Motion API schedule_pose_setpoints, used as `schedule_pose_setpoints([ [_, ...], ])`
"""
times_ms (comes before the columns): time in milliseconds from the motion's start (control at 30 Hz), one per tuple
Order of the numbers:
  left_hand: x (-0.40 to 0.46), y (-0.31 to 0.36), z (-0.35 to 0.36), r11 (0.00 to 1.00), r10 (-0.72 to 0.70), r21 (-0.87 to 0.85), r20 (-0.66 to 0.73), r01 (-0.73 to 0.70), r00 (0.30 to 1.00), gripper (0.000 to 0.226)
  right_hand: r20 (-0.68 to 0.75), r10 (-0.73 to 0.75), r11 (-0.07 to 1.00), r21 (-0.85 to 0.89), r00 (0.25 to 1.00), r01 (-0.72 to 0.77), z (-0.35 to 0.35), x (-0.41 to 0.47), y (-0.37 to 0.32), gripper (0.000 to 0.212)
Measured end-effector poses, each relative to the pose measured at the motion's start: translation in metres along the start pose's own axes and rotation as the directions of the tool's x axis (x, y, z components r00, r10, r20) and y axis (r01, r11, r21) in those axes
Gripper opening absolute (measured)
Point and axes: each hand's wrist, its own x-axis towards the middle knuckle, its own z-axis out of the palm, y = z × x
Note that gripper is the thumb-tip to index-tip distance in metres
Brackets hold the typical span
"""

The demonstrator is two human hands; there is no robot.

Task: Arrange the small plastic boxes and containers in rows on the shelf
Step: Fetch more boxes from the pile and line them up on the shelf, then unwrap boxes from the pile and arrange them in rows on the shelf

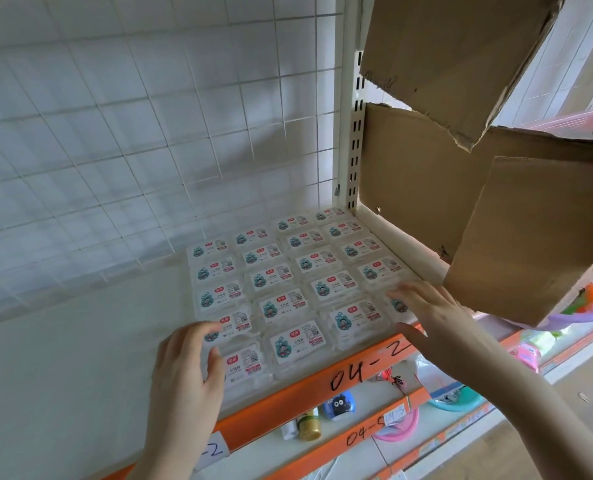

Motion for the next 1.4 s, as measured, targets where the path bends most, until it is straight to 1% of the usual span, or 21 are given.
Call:
schedule_pose_setpoints([
  [100, -0.006, -0.003, 0.003, 0.991, -0.13, 0.021, 0.006, 0.13, 0.992, 0.042, -0.015, 0.073, 0.997, -0.016, 0.997, -0.073, 0.003, -0.003, 0.001, 0.055],
  [167, -0.008, -0.005, 0.005, 0.972, -0.235, -0.007, 0.059, 0.235, 0.97, 0.043, -0.03, 0.083, 0.996, -0.018, 0.996, -0.083, 0.007, -0.003, 0.001, 0.055],
  [233, -0.009, -0.006, 0.007, 0.955, -0.288, -0.032, 0.133, 0.294, 0.948, 0.042, -0.053, 0.072, 0.997, 0.009, 0.996, -0.071, 0.008, -0.002, 0.0, 0.054],
  [300, -0.009, -0.005, 0.008, 0.954, -0.285, -0.046, 0.16, 0.296, 0.945, 0.04, -0.058, 0.075, 0.997, 0.017, 0.996, -0.074, 0.009, -0.002, -0.001, 0.054],
  [500, -0.007, -0.004, 0.005, 0.949, -0.301, -0.039, 0.169, 0.311, 0.939, 0.038, -0.074, 0.081, 0.997, -0.001, 0.994, -0.081, 0.011, -0.003, -0.003, 0.051],
  [767, -0.003, -0.003, 0.001, 0.946, -0.308, -0.043, 0.18, 0.32, 0.934, 0.041, -0.223, 0.065, 0.995, -0.055, 0.973, -0.079, 0.014, 0.001, -0.027, 0.033],
  [933, -0.004, -0.007, 0.0, 0.946, -0.299, -0.072, 0.192, 0.317, 0.935, 0.039, -0.228, 0.084, 0.991, -0.081, 0.97, -0.105, 0.014, 0.002, -0.033, 0.032],
  [1000, -0.004, -0.007, -0.001, 0.945, -0.303, -0.071, 0.171, 0.319, 0.937, 0.034, -0.242, 0.077, 0.99, -0.094, 0.967, -0.102, 0.014, 0.004, -0.034, 0.03],
  [1067, -0.003, -0.008, -0.005, 0.953, -0.29, -0.049, 0.127, 0.298, 0.949, 0.029, -0.247, 0.039, 0.993, -0.099, 0.968, -0.066, 0.014, 0.006, -0.041, 0.028],
  [1167, 0.001, -0.012, -0.017, 0.958, -0.281, -0.029, 0.076, 0.284, 0.957, 0.019, -0.247, -0.072, 0.995, -0.082, 0.966, 0.053, 0.015, 0.011, -0.066, 0.024],
  [1267, 0.004, -0.022, -0.033, 0.95, -0.309, -0.02, 0.04, 0.31, 0.95, 0.016, -0.227, -0.184, 0.983, -0.026, 0.956, 0.183, 0.019, 0.02, -0.101, 0.02],
  [1400, 0.001, -0.046, -0.056, 0.929, -0.369, -0.017, -0.006, 0.369, 0.929, 0.018, -0.183, -0.315, 0.946, 0.02, 0.931, 0.324, 0.026, 0.034, -0.153, 0.017],
])
